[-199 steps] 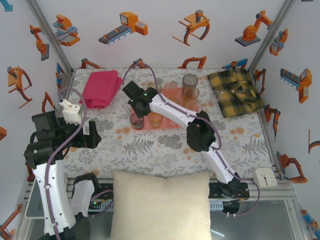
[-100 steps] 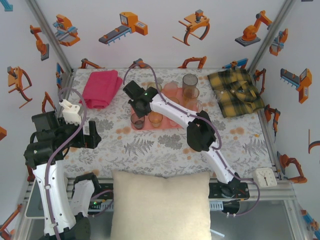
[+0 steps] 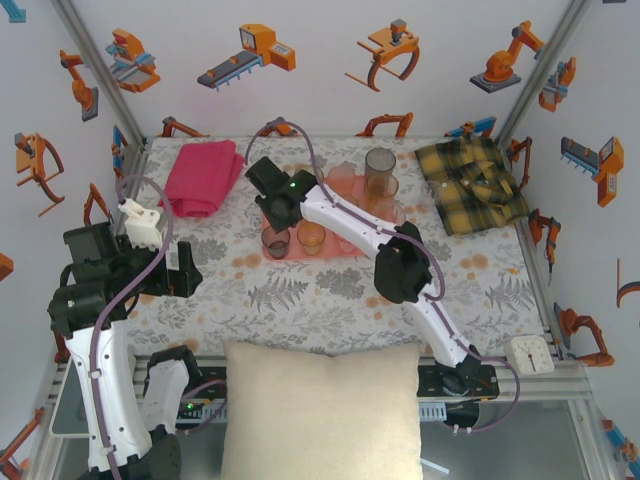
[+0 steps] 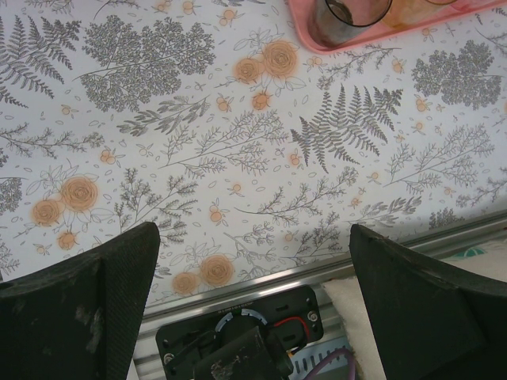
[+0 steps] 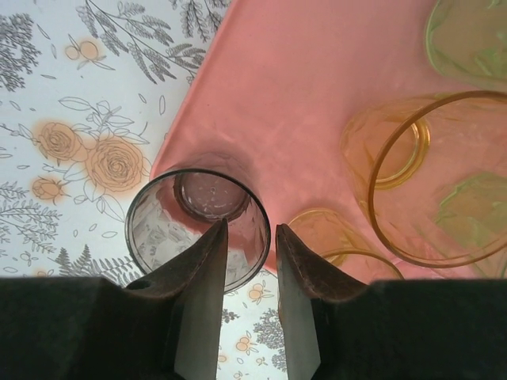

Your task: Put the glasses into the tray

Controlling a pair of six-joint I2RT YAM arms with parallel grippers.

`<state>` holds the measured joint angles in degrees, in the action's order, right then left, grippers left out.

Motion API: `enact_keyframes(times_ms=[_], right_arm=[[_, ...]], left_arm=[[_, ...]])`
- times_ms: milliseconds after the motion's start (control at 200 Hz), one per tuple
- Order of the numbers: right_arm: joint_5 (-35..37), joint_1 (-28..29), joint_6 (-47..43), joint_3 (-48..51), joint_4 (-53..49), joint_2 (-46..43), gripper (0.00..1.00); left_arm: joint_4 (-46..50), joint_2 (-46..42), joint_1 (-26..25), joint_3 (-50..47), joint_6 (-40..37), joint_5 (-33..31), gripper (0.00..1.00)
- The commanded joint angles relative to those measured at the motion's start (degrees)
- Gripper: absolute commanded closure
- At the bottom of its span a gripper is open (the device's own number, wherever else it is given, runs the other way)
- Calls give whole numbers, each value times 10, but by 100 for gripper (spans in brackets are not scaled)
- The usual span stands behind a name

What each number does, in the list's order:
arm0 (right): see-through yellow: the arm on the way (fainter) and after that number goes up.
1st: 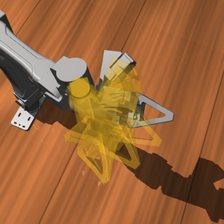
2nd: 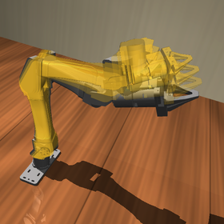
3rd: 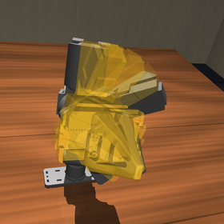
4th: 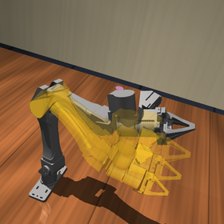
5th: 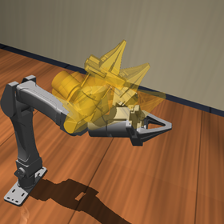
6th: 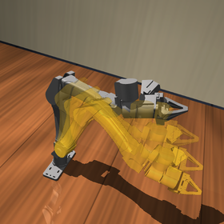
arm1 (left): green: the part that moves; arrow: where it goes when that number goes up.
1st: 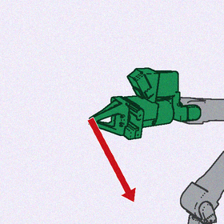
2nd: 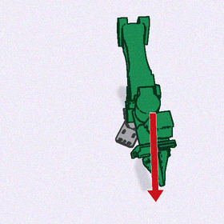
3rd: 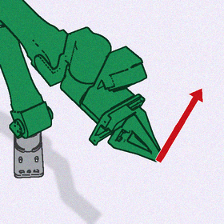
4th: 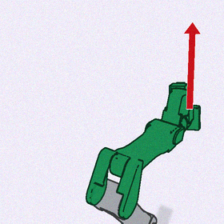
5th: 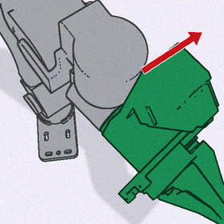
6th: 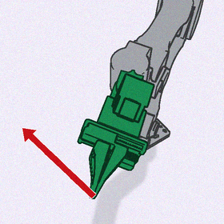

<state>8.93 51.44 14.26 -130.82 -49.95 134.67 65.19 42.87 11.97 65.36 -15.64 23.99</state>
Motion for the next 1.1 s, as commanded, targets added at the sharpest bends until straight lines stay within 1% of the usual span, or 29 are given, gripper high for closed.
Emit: enact_keyframes(times_ms=[0, 265, 416, 541, 641, 691, 746, 901, 1047, 1097], right_arm=[[15, -4, -12, -29, -16, -24, 66], [10, -4, -22, -61, -35, -51, 65], [29, -4, -53, -142, -113, -78, 65], [78, -6, -91, -190, -171, -141, 65], [110, -27, -99, -170, -189, -220, 62], [110, -51, -93, -140, -194, -264, 62], [107, -92, -82, -89, -193, -315, 62], [84, -229, -57, 85, -156, -440, 63], [21, -363, -19, 244, -87, -531, 64], [-12, -406, -6, 290, -67, -553, 64]], left_arm=[[8, -3, -4, 10, 3, 4, 3], [10, -1, -4, 16, -1, 2, 3], [11, -4, -4, 20, -5, 2, 3], [10, -5, -5, 17, -10, 2, 3], [10, -5, -5, 16, -16, 2, 3], [10, -7, -5, 14, -19, 5, 3], [9, -5, -5, 13, -21, 7, 3], [6, -1, -6, 15, -22, 13, 3], [1, 6, -8, 16, -21, 19, 3], [0, 12, -8, 17, -20, 20, 3]])
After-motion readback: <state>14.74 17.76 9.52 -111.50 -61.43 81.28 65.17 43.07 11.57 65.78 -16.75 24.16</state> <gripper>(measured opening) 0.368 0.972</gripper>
